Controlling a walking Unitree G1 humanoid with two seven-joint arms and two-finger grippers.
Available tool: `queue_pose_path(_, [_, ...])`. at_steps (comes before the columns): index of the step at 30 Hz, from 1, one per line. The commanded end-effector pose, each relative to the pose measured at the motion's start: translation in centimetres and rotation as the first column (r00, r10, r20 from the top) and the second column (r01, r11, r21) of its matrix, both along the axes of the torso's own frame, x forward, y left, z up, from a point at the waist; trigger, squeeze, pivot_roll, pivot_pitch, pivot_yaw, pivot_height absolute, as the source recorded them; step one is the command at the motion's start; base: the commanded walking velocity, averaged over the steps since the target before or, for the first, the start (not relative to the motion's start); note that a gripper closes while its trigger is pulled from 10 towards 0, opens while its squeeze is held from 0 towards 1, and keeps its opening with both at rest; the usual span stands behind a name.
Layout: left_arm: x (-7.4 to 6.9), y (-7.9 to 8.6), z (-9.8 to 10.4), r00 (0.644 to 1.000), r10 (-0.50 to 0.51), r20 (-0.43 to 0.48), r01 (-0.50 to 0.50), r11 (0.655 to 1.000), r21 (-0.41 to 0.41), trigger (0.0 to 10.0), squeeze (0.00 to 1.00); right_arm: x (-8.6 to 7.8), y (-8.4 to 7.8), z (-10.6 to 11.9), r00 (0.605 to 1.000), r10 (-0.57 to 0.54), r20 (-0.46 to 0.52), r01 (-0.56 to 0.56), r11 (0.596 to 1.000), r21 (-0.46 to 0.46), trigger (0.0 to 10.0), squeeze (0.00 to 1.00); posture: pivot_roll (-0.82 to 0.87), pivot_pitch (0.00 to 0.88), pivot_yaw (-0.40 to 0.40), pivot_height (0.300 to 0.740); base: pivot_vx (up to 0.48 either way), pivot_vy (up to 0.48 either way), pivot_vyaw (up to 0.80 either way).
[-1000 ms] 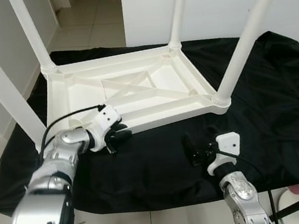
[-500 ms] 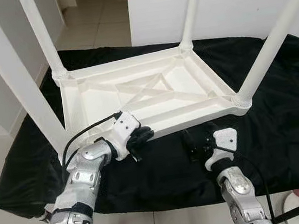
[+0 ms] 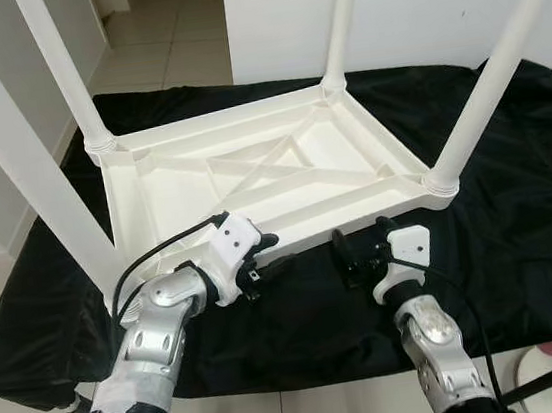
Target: Building children table
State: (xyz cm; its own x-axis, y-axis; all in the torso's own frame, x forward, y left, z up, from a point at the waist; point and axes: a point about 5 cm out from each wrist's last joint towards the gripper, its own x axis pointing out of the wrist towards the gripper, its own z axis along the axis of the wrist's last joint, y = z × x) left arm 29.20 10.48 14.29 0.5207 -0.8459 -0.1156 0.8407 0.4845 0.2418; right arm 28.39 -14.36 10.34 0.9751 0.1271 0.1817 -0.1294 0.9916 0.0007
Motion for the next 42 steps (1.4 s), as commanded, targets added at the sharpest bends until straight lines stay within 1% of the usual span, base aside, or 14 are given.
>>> queue_pose_path(1, [-0.8,0.5,0.4,1.000,-0.020,0.009,0.020,1.000,-0.020,10.0,0.00,0.1,-0.2,-0.3,1.000,-0.030,-0.008,0.030,1.000,0.005,10.0,0.00,0.02,0.023,-0.033,0.740,0.000,0.000,0.00])
queue_pose_path(2, [-1.3,0.9,0.7,1.000,-0.011,0.025,0.011,1.000,-0.029,10.0,0.00,0.3,-0.2,-0.2,0.999,-0.038,-0.008,0.039,0.999,0.010,10.0,0.00,0.02,0.024,-0.035,0.740,0.000,0.000,0.00])
queue_pose_path(4, [-1.3,0.9,0.7,1.000,-0.011,0.025,0.011,1.000,-0.029,10.0,0.00,0.3,-0.2,-0.2,0.999,-0.038,-0.008,0.039,0.999,0.010,10.0,0.00,0.02,0.024,-0.035,0.740,0.000,0.000,0.00])
queue_pose_path(9, [-3.1,2.5,2.1,0.999,0.024,0.027,-0.022,0.997,-0.079,10.0,0.00,1.0,0.1,-0.1,0.998,-0.058,-0.010,0.058,0.998,0.024,10.0,0.00,0.04,0.031,-0.057,0.740,0.000,0.000,0.00])
queue_pose_path(13, [-3.6,3.2,2.2,0.999,0.037,0.018,-0.035,0.996,-0.077,10.0,0.00,1.3,0.1,0.1,0.998,-0.063,-0.008,0.063,0.998,0.029,10.0,0.00,0.04,0.032,-0.062,0.740,0.000,0.000,0.00])
queue_pose_path(15, [-4.1,4.1,2.4,0.997,0.064,0.036,-0.061,0.996,-0.069,10.0,0.00,1.5,0.1,0.2,0.997,-0.075,-0.006,0.075,0.997,0.035,10.0,0.00,0.04,0.032,-0.064,0.740,0.000,0.000,0.00])
queue_pose_path(16, [-4.8,5.2,2.3,0.997,0.074,0.013,-0.073,0.996,-0.046,10.0,0.00,1.9,-0.1,0.4,0.996,-0.089,-0.005,0.089,0.995,0.040,10.0,0.00,0.05,0.032,-0.073,0.740,0.000,0.000,0.00])
queue_pose_path(17, [-6.2,7.3,2.1,0.995,0.103,0.015,-0.104,0.994,0.041,10.0,0.00,2.6,-0.4,0.6,0.993,-0.115,-0.004,0.115,0.992,0.042,10.0,0.00,0.06,0.034,-0.084,0.740,0.000,0.000,0.00])
queue_pose_path(20, [-6.9,8.5,1.9,0.991,0.135,0.009,-0.135,0.982,0.132,10.0,0.00,3.0,-0.7,0.7,0.991,-0.133,-0.008,0.133,0.990,0.035,10.0,0.00,0.07,0.036,-0.097,0.740,0.000,0.000,0.00])
queue_pose_path(23, [-7.4,9.4,2.3,0.986,0.167,0.009,-0.166,0.975,0.148,10.0,0.00,3.3,-1.0,0.7,0.990,-0.138,-0.012,0.138,0.990,0.032,10.0,0.00,0.07,0.037,-0.106,0.740,0.000,0.000,0.00])
queue_pose_path(29, [-8.7,12.7,3.6,0.965,0.262,0.008,-0.259,0.950,0.172,10.0,0.00,3.8,-1.4,0.8,0.989,-0.148,-0.017,0.149,0.988,0.029,10.0,0.00,0.09,0.041,-0.128,0.740,0.000,0.000,0.00])
queue_pose_path(31, [-8.7,12.7,3.6,0.965,0.262,0.008,-0.259,0.950,0.172,10.0,0.00,3.8,-1.4,0.8,0.989,-0.148,-0.017,0.149,0.988,0.029,10.0,0.00,0.09,0.041,-0.128,0.740,0.000,0.000,0.00])
queue_pose_path(38, [-9.4,18.9,6.0,0.908,0.418,0.043,-0.415,0.875,0.250,10.0,0.00,4.2,-1.1,0.4,0.986,-0.164,-0.034,0.165,0.986,0.030,10.0,0.00,0.11,0.041,-0.135,0.740,0.000,0.000,0.00])
queue_pose_path(42, [-9.4,19.6,6.1,0.900,0.434,0.042,-0.429,0.863,0.267,10.0,0.00,4.3,-1.0,0.3,0.986,-0.164,-0.035,0.165,0.986,0.030,10.0,0.00,0.11,0.041,-0.134,0.740,0.000,0.000,0.00])
